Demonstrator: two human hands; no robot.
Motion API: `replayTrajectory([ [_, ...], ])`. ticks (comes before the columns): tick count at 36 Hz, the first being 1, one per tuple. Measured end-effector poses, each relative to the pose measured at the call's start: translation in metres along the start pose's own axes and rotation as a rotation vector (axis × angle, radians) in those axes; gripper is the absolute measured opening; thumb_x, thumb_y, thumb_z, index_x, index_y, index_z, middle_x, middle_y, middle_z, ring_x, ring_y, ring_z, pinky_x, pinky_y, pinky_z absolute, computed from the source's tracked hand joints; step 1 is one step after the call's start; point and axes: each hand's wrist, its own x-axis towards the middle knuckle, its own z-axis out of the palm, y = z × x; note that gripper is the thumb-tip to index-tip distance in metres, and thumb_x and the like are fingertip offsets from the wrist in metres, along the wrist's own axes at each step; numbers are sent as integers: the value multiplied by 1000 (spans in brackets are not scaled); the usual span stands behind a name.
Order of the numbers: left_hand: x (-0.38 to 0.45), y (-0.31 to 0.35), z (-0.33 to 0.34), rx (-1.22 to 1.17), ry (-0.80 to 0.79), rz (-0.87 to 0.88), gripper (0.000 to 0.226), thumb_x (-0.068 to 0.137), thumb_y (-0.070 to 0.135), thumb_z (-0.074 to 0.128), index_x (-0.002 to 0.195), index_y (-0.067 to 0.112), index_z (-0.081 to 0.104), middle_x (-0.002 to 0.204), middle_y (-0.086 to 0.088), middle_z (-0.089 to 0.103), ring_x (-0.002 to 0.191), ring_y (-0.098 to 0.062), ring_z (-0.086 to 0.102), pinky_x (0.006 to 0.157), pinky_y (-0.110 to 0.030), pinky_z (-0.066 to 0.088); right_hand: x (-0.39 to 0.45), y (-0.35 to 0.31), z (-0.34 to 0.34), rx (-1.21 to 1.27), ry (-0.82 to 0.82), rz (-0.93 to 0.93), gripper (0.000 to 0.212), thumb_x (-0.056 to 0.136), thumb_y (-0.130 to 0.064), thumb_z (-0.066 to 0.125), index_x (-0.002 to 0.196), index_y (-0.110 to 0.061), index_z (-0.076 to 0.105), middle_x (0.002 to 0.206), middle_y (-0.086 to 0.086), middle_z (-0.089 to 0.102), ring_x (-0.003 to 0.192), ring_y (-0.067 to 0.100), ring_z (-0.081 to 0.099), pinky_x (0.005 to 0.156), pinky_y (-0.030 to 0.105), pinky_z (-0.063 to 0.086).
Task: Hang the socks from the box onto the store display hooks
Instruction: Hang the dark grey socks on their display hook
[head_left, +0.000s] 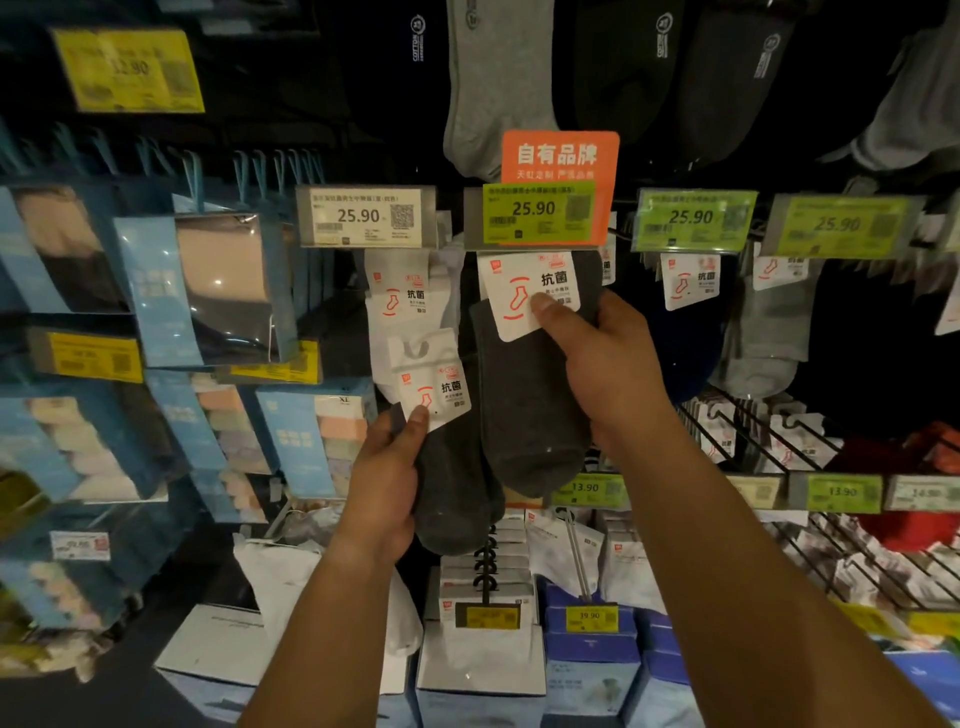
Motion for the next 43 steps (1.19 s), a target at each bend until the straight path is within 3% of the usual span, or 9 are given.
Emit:
replayTrajectory([
  [9,0,1,-5,24,6,9,30,102,28,57,131,23,62,118,0,74,109,-19,71,86,-38,56,6,8,-2,-60,38,61,19,88,-33,71,107,-28,68,110,-4,73,104,17,69,95,47,54],
  [12,0,1,-3,26,8,7,29,102,28,56,131,25,62,118,1,75,109,-18,71,84,-37,57,23,8,5,-70,34,66,24,83,-36,70,105,-27,70,110,-5,73,104,17,68,95,46,54],
  [17,-2,2,1,42,17,0,25,102,29,57,126,27,63,114,5,76,101,-13,73,72,-28,59,76,25,13,-161,72,133,42,91,-33,67,130,-18,61,129,2,64,119,23,58,104,43,47],
  [30,-3,6,2,56,26,23,21,101,26,58,122,27,65,112,5,76,103,-13,73,76,-29,57,153,63,22,-253,-43,320,53,97,-40,58,143,-15,48,143,10,54,130,33,51,108,49,43],
  [34,-4,7,7,83,6,30,24,102,27,57,124,23,64,113,4,76,103,-13,73,78,-30,58,151,69,20,-263,-27,324,67,91,-50,60,145,-14,43,141,9,55,129,32,52,107,48,44],
  [37,-4,8,14,102,-32,39,23,102,26,58,124,25,65,112,5,76,103,-13,73,83,-34,59,123,64,11,-399,88,253,73,87,-57,57,140,-9,43,136,13,54,123,34,55,102,46,48],
  [39,-3,11,20,101,-67,43,22,102,25,57,122,24,66,110,5,77,102,-12,73,85,-35,60,82,56,5,-385,153,134,58,91,-54,53,124,-7,54,116,11,62,106,28,62,88,31,52],
  [41,0,14,29,86,-111,60,21,103,22,55,121,20,66,112,4,77,106,-13,72,84,-29,60,36,58,3,-345,132,119,43,99,-50,47,105,-8,58,89,1,61,81,14,60,66,19,46],
  [43,2,16,40,68,-150,67,22,103,19,55,122,18,66,115,2,76,110,-14,71,85,-25,59,3,69,5,-289,36,155,43,98,-56,45,108,-17,60,94,-6,64,86,9,60,75,23,49],
])
